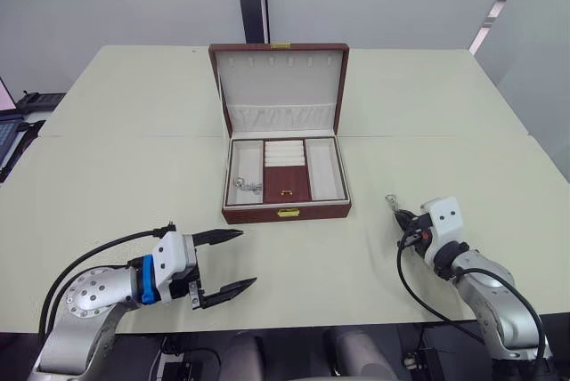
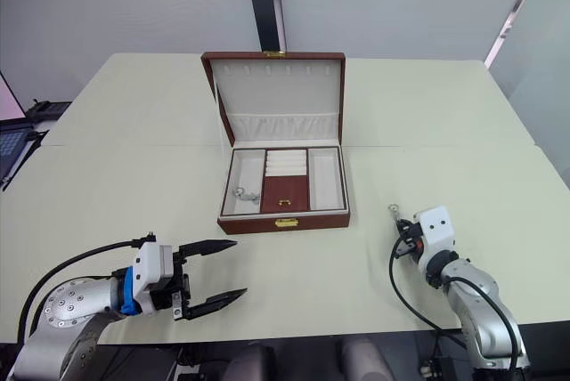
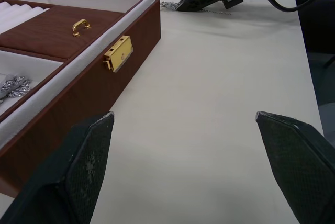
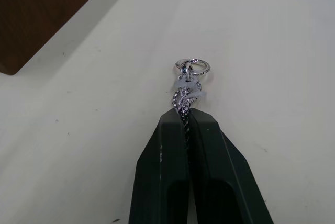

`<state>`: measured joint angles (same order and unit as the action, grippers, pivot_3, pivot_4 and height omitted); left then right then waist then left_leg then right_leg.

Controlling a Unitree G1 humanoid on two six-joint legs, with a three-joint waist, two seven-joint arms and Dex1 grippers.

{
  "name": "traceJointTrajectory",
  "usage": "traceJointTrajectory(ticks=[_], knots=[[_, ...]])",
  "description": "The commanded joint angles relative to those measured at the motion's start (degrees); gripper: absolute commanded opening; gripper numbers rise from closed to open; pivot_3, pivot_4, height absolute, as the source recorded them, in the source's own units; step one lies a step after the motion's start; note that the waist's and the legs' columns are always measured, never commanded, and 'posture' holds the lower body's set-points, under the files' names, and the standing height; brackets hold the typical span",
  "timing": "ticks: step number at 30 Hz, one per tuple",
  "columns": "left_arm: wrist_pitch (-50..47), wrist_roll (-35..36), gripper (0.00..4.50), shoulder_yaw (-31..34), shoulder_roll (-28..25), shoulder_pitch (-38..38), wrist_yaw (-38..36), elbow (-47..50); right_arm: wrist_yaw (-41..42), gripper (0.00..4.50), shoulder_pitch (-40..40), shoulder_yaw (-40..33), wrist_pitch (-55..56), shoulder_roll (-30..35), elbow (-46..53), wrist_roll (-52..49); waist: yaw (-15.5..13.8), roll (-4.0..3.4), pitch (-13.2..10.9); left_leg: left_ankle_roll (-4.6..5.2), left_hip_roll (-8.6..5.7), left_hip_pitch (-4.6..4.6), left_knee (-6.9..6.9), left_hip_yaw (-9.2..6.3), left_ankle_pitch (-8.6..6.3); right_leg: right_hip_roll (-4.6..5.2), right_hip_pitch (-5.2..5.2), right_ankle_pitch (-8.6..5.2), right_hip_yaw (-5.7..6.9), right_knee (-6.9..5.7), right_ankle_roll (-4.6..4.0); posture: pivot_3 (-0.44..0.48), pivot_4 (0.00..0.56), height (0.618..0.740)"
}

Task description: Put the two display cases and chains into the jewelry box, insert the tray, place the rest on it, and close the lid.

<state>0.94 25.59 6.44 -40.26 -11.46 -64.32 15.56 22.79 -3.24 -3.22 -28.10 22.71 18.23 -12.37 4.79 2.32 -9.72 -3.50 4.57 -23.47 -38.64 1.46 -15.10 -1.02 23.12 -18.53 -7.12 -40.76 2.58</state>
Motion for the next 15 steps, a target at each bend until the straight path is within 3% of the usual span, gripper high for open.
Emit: traceJointTrajectory(ticks=[1, 15], knots=[[-0.5, 0.1, 4.50, -0.4, 0.3, 0.1, 1.0, 2.6, 2.4, 0.03, -0.2, -0.5, 1.3, 0.0, -0.1, -1.9, 0.0, 0.00, 0.0, 0.00, 0.00, 0.00, 0.00, 0.00, 0.00, 0.00, 0.00, 0.00, 0.00, 0.00, 0.00, 0.000, 0.150, 0.740], [-5.1, 2.3, 4.50, 0.9, 0.9, 1.3, 5.9, 5.4, 11.3, 0.03, 2.7, -7.6, 0.3, 3.4, 6.5, -14.9, -0.1, -0.12, -0.1, 0.00, -0.02, -0.01, 0.00, 0.01, 0.00, 0.01, -0.01, 0.00, -0.01, 0.00, 0.01, 0.000, 0.150, 0.740]])
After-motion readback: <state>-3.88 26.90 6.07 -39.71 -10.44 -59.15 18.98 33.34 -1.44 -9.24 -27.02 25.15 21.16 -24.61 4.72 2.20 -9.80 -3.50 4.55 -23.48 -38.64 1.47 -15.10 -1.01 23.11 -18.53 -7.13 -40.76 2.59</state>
